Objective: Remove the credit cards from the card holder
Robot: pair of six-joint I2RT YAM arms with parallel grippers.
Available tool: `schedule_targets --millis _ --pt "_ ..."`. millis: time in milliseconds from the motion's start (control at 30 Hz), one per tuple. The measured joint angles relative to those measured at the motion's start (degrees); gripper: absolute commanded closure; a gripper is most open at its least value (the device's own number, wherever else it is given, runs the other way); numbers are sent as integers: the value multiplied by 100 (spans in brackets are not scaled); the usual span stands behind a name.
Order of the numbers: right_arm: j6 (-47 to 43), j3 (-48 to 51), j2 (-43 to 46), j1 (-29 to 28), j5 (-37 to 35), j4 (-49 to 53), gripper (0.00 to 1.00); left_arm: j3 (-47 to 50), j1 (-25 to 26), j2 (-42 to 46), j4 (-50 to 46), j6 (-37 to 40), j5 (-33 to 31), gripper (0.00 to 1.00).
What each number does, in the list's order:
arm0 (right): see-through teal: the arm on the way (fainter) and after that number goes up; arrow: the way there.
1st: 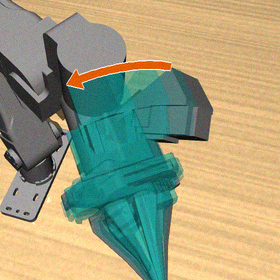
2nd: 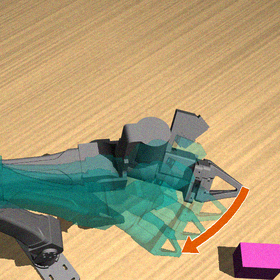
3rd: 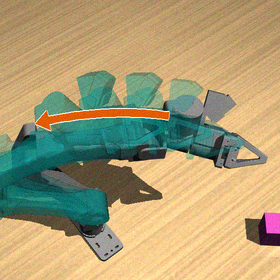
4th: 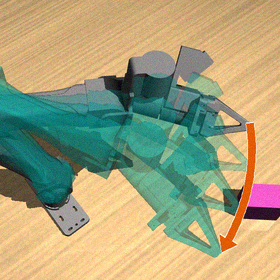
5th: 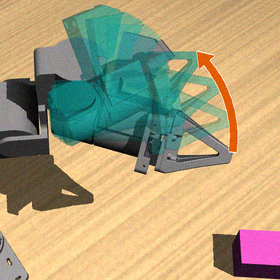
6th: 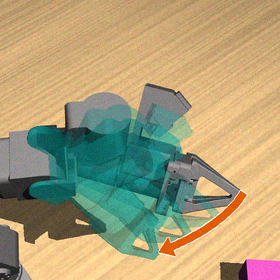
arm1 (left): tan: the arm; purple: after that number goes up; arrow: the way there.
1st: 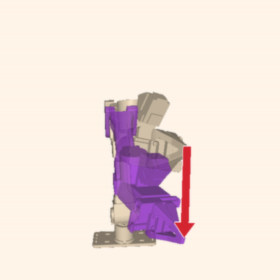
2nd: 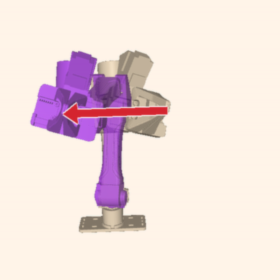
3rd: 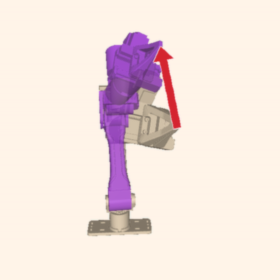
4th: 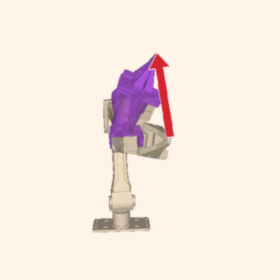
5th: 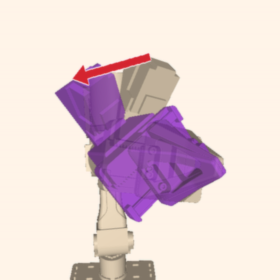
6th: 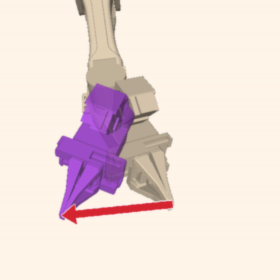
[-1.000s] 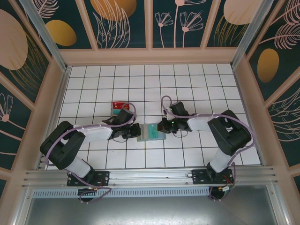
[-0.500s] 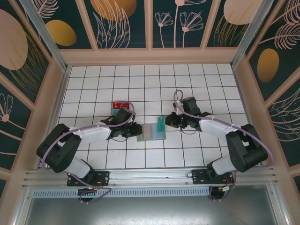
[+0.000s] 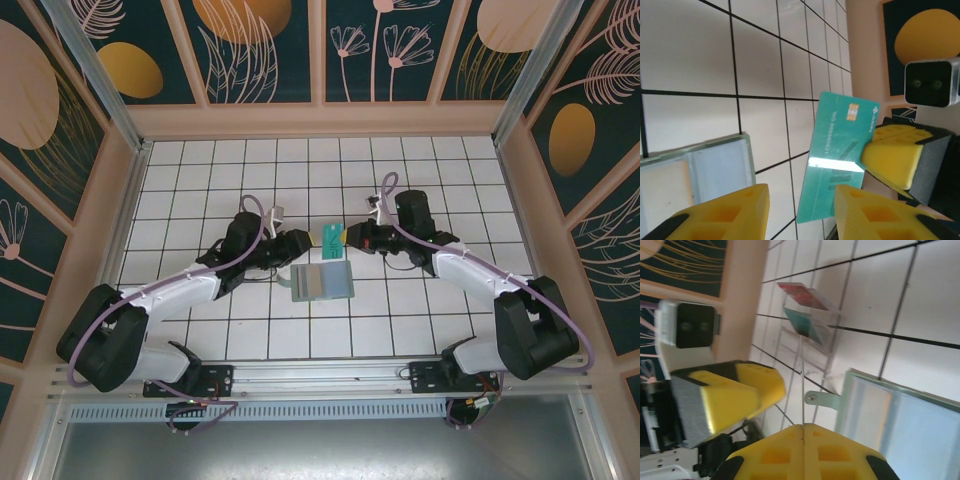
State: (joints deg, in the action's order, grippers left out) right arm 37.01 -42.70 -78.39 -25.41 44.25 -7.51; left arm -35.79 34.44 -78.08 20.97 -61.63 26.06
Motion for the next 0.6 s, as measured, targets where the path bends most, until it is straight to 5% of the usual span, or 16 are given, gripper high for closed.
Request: schedule_targets --millis 600 --pt "686 136 -146 -98 647 -1163 100 114 -2 -74 879 -511 483 81"
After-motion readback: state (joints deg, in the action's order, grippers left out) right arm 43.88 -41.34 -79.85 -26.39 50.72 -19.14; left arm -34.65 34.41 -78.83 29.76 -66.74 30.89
